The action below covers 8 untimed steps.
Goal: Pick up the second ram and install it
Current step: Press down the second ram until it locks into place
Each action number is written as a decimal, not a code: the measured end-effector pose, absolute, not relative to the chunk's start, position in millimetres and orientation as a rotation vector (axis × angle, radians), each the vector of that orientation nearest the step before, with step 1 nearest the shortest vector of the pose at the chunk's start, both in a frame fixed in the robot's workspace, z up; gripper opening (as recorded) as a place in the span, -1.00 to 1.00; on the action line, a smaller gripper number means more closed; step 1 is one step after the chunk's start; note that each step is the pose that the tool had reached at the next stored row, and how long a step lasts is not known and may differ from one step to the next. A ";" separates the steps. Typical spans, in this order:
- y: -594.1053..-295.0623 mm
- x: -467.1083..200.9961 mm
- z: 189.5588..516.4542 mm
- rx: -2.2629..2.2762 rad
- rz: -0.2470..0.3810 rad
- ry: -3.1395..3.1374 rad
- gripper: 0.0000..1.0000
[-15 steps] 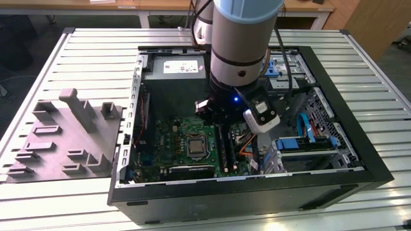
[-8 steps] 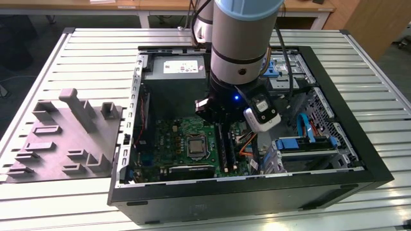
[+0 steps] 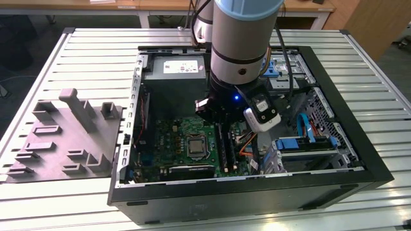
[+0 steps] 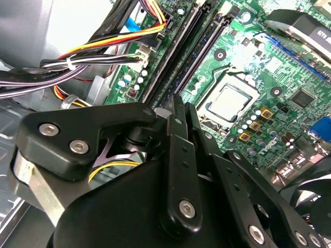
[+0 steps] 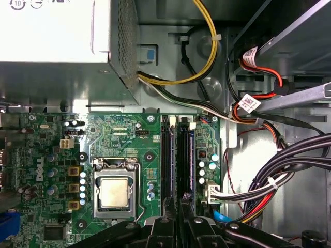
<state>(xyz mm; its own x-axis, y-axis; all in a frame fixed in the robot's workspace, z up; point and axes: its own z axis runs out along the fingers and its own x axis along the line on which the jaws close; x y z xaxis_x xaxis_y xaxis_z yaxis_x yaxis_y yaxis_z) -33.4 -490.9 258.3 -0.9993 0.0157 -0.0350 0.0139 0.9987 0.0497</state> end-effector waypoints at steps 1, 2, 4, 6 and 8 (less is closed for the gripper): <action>-490.9 -33.4 258.3 0.023 0.077 3.105 -0.65; -490.9 -33.4 258.3 0.023 0.077 3.105 -0.78; -490.9 -33.4 258.4 0.023 0.077 3.105 -0.80; -490.9 -33.4 258.4 0.023 0.077 3.105 -0.80; -490.9 -33.4 258.4 0.023 0.077 3.105 -0.80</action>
<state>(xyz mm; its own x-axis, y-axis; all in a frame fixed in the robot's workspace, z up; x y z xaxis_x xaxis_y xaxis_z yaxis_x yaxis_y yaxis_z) -33.4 -490.9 258.4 -0.9993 0.0156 -0.0350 0.0139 0.9987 0.0497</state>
